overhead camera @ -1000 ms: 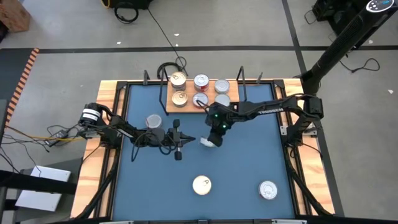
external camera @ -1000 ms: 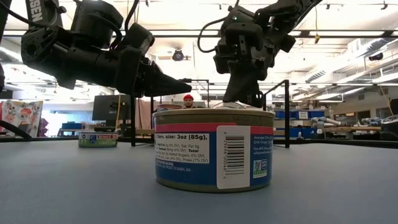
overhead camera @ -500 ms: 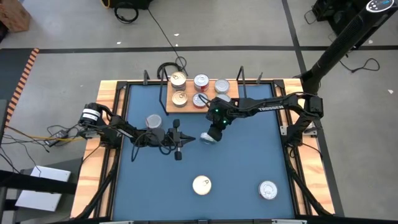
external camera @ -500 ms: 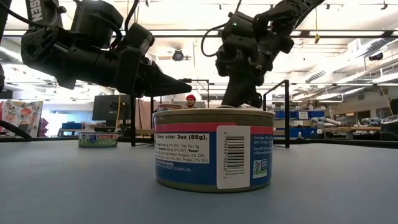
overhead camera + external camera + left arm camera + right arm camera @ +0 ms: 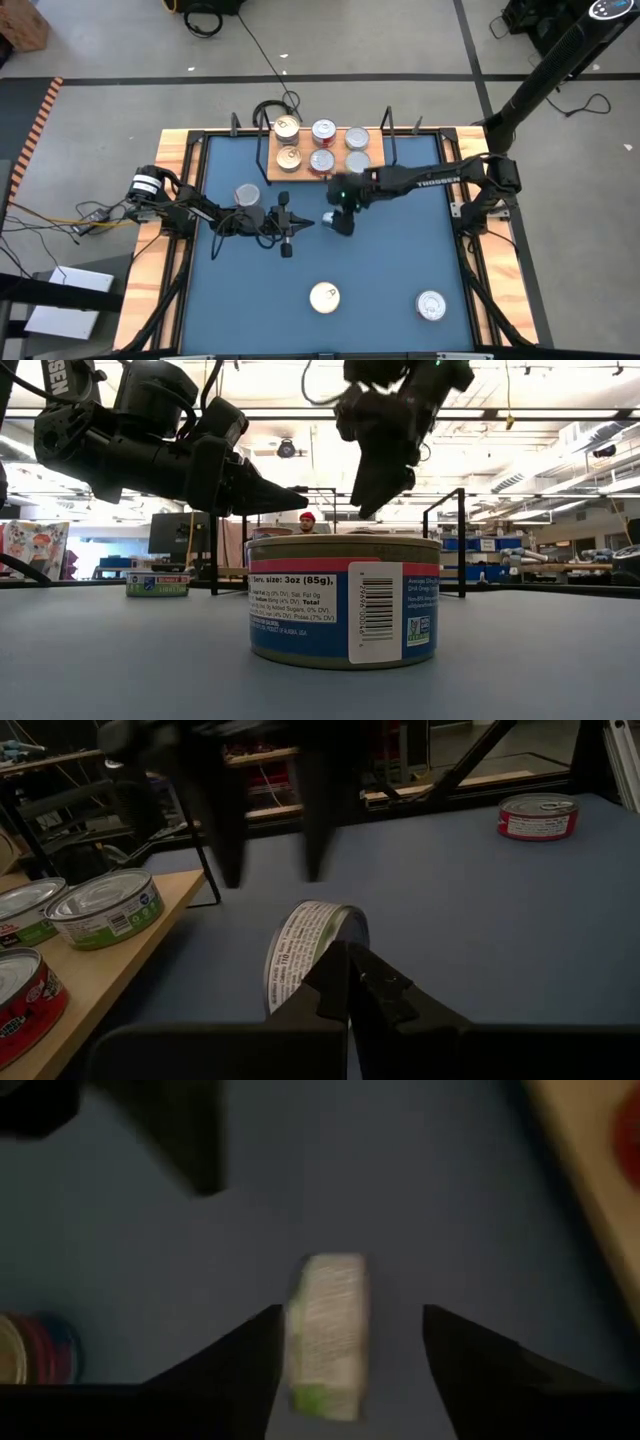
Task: Stack canned seafood by type on shelf
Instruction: Stack the right white tuna can on the top white tuna can on the shelf
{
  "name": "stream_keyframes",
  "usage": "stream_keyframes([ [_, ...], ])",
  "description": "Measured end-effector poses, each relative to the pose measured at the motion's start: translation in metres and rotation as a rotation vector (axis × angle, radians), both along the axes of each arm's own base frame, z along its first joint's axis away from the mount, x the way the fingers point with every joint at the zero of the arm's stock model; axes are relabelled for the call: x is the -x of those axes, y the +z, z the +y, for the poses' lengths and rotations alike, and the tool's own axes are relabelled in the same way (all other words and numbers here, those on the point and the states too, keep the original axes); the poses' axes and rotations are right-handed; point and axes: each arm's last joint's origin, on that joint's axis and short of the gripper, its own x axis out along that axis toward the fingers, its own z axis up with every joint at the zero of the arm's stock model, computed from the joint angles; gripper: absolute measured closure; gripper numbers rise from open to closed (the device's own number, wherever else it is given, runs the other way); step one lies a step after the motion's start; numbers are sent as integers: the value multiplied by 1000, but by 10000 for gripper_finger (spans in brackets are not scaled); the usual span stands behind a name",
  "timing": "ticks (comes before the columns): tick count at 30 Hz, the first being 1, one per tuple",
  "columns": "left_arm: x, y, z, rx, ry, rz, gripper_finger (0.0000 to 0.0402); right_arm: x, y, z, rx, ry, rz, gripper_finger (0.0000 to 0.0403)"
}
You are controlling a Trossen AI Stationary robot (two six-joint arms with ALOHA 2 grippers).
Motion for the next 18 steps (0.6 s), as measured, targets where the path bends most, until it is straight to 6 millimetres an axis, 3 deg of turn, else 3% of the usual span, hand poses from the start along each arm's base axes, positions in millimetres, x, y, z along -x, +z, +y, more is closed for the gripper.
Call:
stream_keyframes([
  [4,0,0,0,0,0,0,396,0,0,28,100,30,13,133],
  [8,0,0,0,0,0,0,396,1,0,43,185,32,15,112],
  [18,0,0,0,0,0,0,396,8,-24,38,197,-12,44,96],
])
